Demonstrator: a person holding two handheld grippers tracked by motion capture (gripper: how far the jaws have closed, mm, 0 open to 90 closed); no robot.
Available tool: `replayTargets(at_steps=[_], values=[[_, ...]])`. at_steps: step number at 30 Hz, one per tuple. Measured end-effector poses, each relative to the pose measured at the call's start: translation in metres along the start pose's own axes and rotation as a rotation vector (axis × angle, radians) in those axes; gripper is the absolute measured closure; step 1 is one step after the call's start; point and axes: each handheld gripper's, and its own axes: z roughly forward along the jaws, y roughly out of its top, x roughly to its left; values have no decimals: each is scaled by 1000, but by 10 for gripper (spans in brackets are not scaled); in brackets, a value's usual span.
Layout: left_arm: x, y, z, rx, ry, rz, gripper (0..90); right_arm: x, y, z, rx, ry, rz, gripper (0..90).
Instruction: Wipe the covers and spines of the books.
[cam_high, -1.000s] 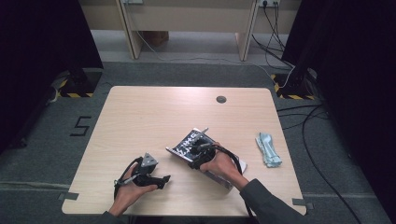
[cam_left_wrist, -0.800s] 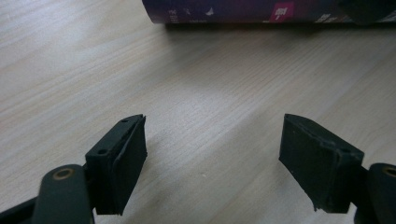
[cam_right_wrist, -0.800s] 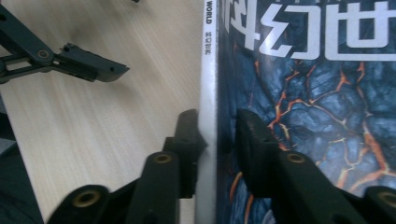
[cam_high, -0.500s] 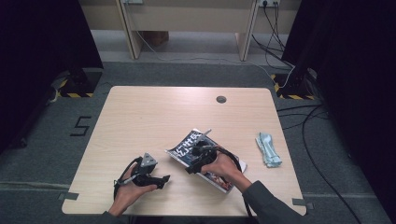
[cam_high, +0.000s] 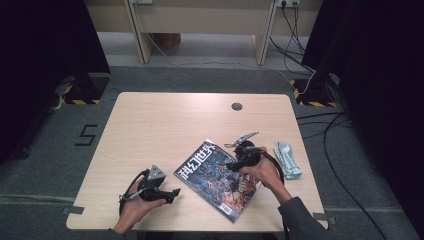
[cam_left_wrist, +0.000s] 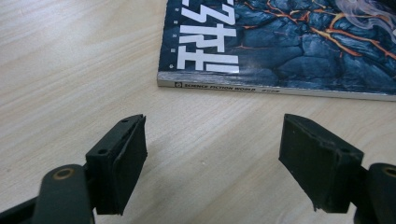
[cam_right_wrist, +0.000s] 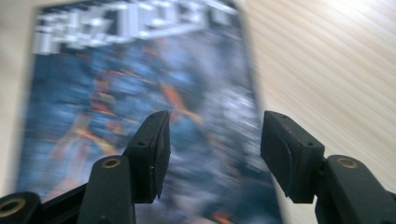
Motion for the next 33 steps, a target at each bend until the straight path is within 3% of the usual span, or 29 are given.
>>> replayTargets(at_steps=[2, 3, 4, 8, 12, 14, 17, 21, 24, 26, 27, 30, 33], values=[[-1, 0, 0, 2, -3, -3, 228, -15, -10, 3, 6, 8, 44, 418], [-1, 0, 0, 2, -3, -3, 228, -15, -10, 3, 6, 8, 44, 418], [-2, 1, 1, 3, -9, -1, 228, -25, -20, 6, 6, 7, 89, 404], [-2, 0, 1, 7, -12, -1, 230, -31, -30, 9, -5, 49, 117, 398], [-4, 1, 2, 9, -16, -3, 232, -24, -40, 10, 8, 59, 81, 374], [-5, 1, 2, 7, -18, -4, 233, -14, -47, 8, -5, 18, 45, 362], [-5, 1, 3, 8, -18, -1, 235, -9, -52, 5, -4, 21, 35, 359], [-6, 2, 3, 7, -23, -3, 239, 7, -71, -3, -24, 34, 62, 349], [-9, 3, 4, 4, -35, -7, 242, 23, -89, -12, -28, 46, 24, 335], [-9, 3, 5, 5, -38, -5, 244, 26, -92, -15, -20, 53, 14, 354], [-11, 4, 6, 6, -46, -5, 247, 28, -95, -20, -49, 58, 12, 353], [-15, 6, 10, 7, -58, -4, 252, 25, -93, -20, -91, 7, 11, 317], [-19, 7, 13, 11, -73, -4, 258, 24, -92, -16, -86, 16, 12, 316]])
